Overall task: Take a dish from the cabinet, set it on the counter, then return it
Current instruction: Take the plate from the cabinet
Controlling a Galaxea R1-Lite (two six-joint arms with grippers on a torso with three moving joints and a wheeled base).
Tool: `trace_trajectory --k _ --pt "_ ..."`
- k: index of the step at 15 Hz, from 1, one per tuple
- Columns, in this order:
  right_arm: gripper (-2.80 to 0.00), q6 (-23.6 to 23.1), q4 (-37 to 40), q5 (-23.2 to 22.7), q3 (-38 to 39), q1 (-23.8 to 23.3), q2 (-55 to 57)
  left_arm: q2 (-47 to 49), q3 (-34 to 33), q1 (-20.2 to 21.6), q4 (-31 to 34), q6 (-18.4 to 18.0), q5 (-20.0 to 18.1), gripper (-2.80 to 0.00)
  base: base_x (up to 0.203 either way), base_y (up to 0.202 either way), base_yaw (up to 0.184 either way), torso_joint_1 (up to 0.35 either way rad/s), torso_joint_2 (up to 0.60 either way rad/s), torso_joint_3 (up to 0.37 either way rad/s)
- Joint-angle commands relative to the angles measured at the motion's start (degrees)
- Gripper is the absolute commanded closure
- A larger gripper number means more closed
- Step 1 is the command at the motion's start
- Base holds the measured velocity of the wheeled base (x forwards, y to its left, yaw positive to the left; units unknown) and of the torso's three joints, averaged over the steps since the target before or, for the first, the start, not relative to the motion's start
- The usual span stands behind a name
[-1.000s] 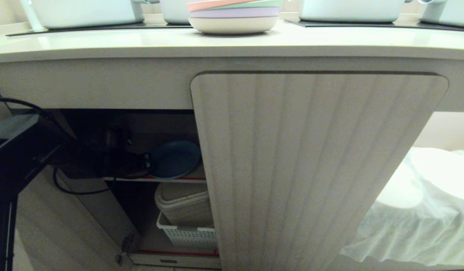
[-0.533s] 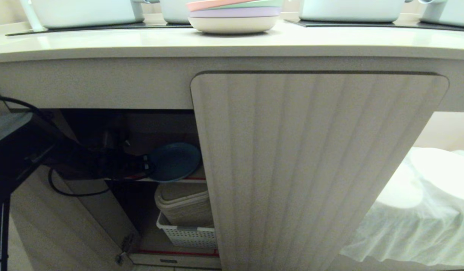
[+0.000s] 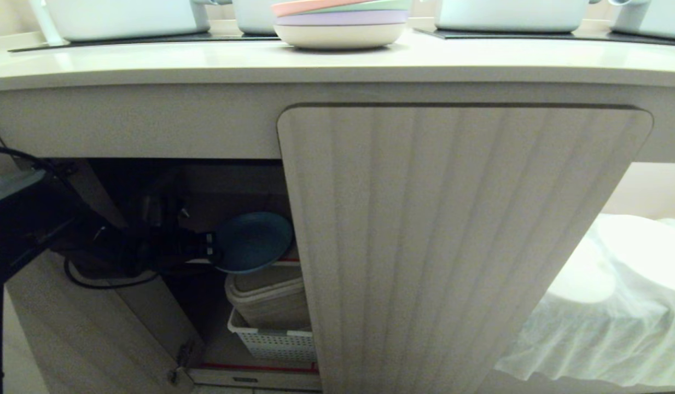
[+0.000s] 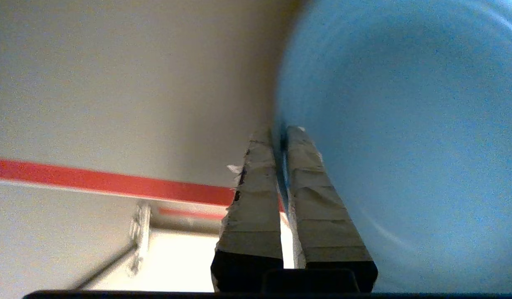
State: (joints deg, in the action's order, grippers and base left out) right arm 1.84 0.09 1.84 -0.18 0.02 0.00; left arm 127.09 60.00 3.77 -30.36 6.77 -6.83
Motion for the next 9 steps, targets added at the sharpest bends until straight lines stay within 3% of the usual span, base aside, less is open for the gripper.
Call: trace_trajectory --k 1,9 --pt "0.0 0.0 0.0 0.0 0.0 0.0 0.0 -0.3 -2.3 -0.1 -3.1 -0.9 -0.4 0.0 0.0 0.0 0.0 0.0 0.0 0.0" --pt "0.0 0.0 0.0 0.0 0.0 0.0 0.0 -1.7 -2.8 0.1 -3.1 -0.9 -0.5 0.0 0.0 0.0 0.0 0.0 0.0 0.0"
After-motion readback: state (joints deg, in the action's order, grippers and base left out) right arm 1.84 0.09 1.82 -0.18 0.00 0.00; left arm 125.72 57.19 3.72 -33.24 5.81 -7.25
